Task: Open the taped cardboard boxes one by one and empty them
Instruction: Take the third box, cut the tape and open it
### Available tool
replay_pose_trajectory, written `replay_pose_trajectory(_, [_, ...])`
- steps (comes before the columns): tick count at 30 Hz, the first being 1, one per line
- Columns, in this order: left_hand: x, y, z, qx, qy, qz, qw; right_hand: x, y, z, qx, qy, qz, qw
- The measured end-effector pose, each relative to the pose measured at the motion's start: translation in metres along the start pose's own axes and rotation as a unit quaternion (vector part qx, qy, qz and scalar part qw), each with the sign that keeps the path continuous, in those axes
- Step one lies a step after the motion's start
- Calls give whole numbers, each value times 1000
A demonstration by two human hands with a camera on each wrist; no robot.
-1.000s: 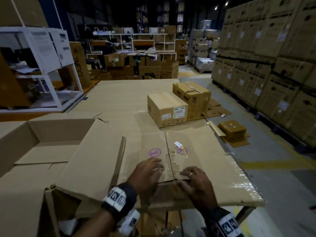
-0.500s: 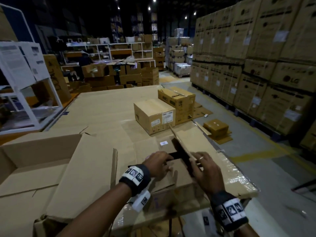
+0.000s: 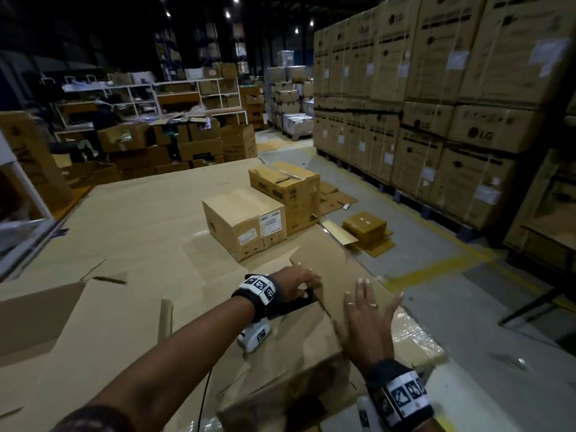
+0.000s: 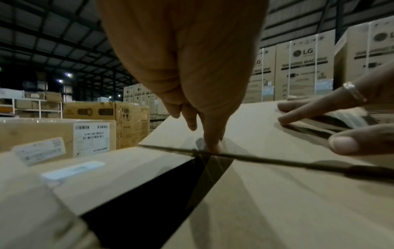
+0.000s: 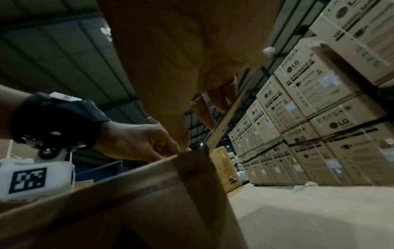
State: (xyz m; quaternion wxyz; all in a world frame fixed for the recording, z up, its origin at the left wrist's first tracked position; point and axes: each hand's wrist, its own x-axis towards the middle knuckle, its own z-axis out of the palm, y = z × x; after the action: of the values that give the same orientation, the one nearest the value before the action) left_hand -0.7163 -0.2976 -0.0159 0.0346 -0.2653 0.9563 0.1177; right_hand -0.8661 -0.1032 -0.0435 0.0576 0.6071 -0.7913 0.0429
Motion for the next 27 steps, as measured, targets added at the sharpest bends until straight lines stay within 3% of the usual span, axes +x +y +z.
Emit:
replay_pose_trajectory(4, [25, -9, 6, 8, -23, 29, 999, 16, 8, 32, 61, -77, 14, 995])
replay_pose_trajectory(7, [38, -16, 14, 1, -27, 44, 999, 22, 7, 42, 114, -29, 8, 993])
replay_pose_trajectory(10, [47, -22, 20, -12, -10, 66, 998, 26, 9, 47, 192, -41, -11, 980])
replay_pose_trajectory(14, [48, -30, 25, -30, 13, 93, 995, 26, 7, 52, 208, -46, -20, 977])
replay_pose_trajectory(22, [43, -17, 13, -16, -2, 52, 999, 29, 10, 39, 196, -62, -63, 977])
replay_pose_trajectory(27, [6, -6, -7, -35, 56, -11, 998, 30, 17, 29, 244, -39, -84, 965])
